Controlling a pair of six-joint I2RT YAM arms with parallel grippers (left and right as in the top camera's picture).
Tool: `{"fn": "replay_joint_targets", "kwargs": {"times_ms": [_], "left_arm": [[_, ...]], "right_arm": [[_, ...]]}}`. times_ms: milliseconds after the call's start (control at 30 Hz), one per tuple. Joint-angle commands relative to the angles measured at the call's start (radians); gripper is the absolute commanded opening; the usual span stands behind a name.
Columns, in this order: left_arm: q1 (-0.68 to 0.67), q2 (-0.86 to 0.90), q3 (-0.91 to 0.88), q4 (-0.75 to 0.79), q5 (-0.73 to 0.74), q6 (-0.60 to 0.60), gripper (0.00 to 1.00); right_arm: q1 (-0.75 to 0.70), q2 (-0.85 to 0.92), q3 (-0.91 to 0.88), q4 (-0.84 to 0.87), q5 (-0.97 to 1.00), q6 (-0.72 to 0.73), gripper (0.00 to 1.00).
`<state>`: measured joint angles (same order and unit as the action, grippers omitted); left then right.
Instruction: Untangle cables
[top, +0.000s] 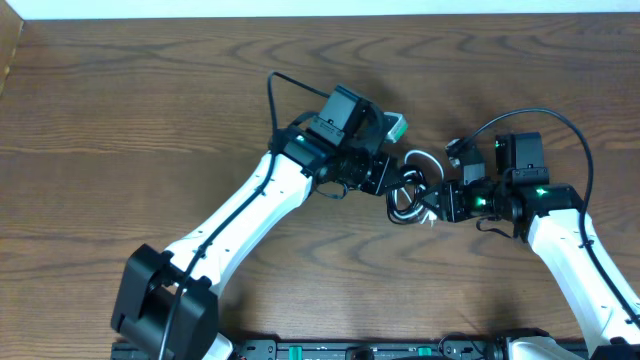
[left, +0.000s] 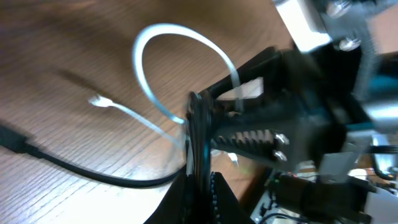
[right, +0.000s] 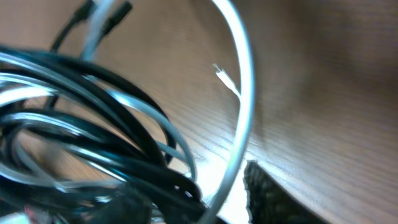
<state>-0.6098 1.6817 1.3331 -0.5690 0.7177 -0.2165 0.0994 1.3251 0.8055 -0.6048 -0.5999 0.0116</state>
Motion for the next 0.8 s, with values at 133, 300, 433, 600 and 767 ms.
{"fn": "replay_joint_targets", "kwargs": {"times_ms": [133,300,433,600,767], "left_arm": [[0.005,-0.022,0.0,-0.023,0.072,0.019,0.08],[0.012,-0.022,0.0,-0.098,-0.12,0.018,0.08],[0.05,-0.022,0.0,-0.158,-0.212,0.018,0.07],[0.101,-0.022,0.0,-0.175,-0.222,0.017,0.07],[0.135,-0.022,0.0,-0.188,-0.222,0.017,0.07]], "right_arm": [[0.0,0.004,0.016,0.029,0.005,-0.008,0.02],[-0.003,0.004,0.016,-0.017,0.237,0.098,0.11],[-0.002,0.004,0.016,-0.084,0.46,0.275,0.12],[-0.002,0.004,0.016,-0.084,0.449,0.28,0.13],[-0.002,0.004,0.016,-0.082,0.277,0.263,0.4]]}}
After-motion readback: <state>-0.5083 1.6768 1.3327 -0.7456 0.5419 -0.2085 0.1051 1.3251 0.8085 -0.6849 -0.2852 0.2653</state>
